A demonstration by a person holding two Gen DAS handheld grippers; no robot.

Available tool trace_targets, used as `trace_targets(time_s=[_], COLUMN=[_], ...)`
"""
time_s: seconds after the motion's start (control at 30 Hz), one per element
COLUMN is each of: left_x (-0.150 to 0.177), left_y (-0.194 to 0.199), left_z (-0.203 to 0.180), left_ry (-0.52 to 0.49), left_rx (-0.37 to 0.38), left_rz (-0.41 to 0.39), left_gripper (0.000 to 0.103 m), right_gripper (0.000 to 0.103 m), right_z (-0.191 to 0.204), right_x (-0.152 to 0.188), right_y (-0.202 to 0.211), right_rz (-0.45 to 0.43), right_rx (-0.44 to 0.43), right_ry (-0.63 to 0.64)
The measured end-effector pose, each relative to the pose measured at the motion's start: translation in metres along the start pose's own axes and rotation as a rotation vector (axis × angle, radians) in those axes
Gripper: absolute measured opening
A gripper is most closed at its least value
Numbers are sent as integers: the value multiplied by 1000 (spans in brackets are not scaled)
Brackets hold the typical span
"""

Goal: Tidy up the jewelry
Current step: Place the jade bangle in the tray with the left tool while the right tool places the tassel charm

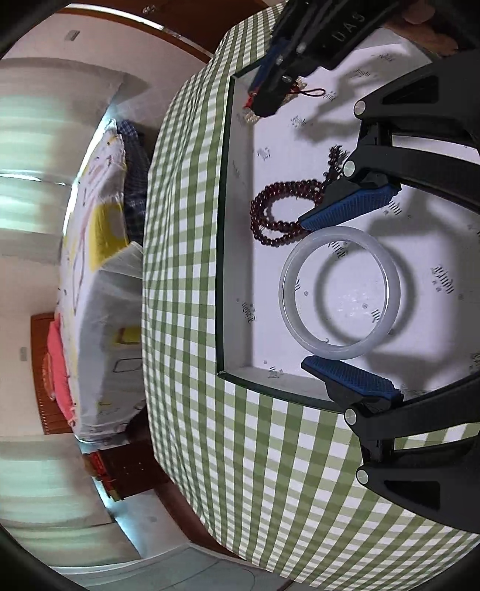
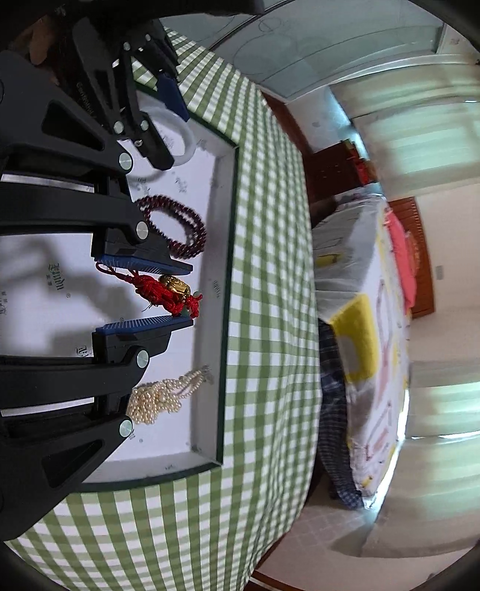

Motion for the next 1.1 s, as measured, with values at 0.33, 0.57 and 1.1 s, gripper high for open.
trace_targets(time_s=[0.33,0.57,1.1], left_x=[-9,-7,-12], left_y=[-25,-30,19], left_z=[-7,-9,-5], left_ry=[-21,-41,-25], left_rx=[-4,-20,-1], left_rz=[150,173,-66], left_gripper=[68,69,75], right_gripper=[23,41,47], right_z=[-8,-10,-3], right_x=[-5,-6,-5], right_y=[-25,-29,26], right_rz=[139,162,-39], right_rx=[-7,-4,15], right_ry=[-26,-20,5])
Point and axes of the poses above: each gripper's, at about its wrist camera, not at the fingertips, and y roughly against the way its jaws point, z to its left, x to its underside, the point moved 2 cm from there along -y, roughly the way its jaws point, and after that the axes turned 6 degrees about -x, right-handed, at the moved point
